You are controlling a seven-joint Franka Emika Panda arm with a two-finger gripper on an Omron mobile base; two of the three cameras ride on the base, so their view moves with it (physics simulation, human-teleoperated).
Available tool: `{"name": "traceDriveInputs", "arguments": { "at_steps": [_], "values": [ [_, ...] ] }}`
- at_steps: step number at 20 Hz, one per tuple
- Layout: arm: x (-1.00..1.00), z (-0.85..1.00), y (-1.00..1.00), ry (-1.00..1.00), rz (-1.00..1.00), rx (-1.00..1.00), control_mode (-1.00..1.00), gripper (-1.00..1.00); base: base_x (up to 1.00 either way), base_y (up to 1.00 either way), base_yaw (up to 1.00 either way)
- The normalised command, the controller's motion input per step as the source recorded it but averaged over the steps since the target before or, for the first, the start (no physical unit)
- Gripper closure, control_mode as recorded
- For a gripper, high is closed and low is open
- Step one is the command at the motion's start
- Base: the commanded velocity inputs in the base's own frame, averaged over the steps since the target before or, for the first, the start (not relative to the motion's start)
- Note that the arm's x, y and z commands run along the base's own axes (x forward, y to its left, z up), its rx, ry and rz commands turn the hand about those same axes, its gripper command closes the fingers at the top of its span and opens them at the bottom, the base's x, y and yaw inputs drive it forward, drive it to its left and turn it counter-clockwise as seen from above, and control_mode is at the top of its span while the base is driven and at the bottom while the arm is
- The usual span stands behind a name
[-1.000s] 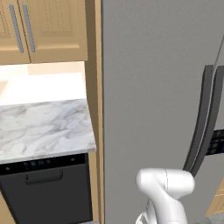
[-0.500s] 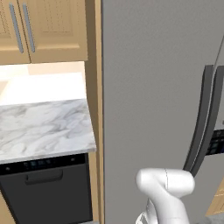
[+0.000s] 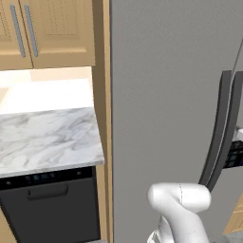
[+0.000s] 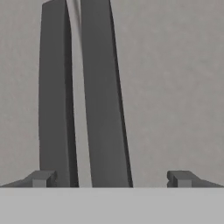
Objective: Open the freezer door, pick up the ice cube tray from the freezer, and place it on the dining counter.
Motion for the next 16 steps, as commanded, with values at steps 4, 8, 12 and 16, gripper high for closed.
{"name": "traceDriveInputs", "arguments": {
  "at_steps": [4, 8, 12, 16],
  "values": [
    [0.34, -0.04, 0.0, 0.0, 0.0, 0.0, -1.0, -1.0, 0.0, 0.0, 0.0],
    [0.26, -0.04, 0.0, 0.0, 0.0, 0.0, -1.0, -1.0, 0.0, 0.0, 0.0],
    [0.19, -0.04, 0.0, 0.0, 0.0, 0.0, -1.0, -1.0, 0.0, 0.0, 0.0],
    [0.19, -0.05, 0.0, 0.0, 0.02, 0.0, -1.0, -1.0, 0.0, 0.0, 0.0]
  ]
}}
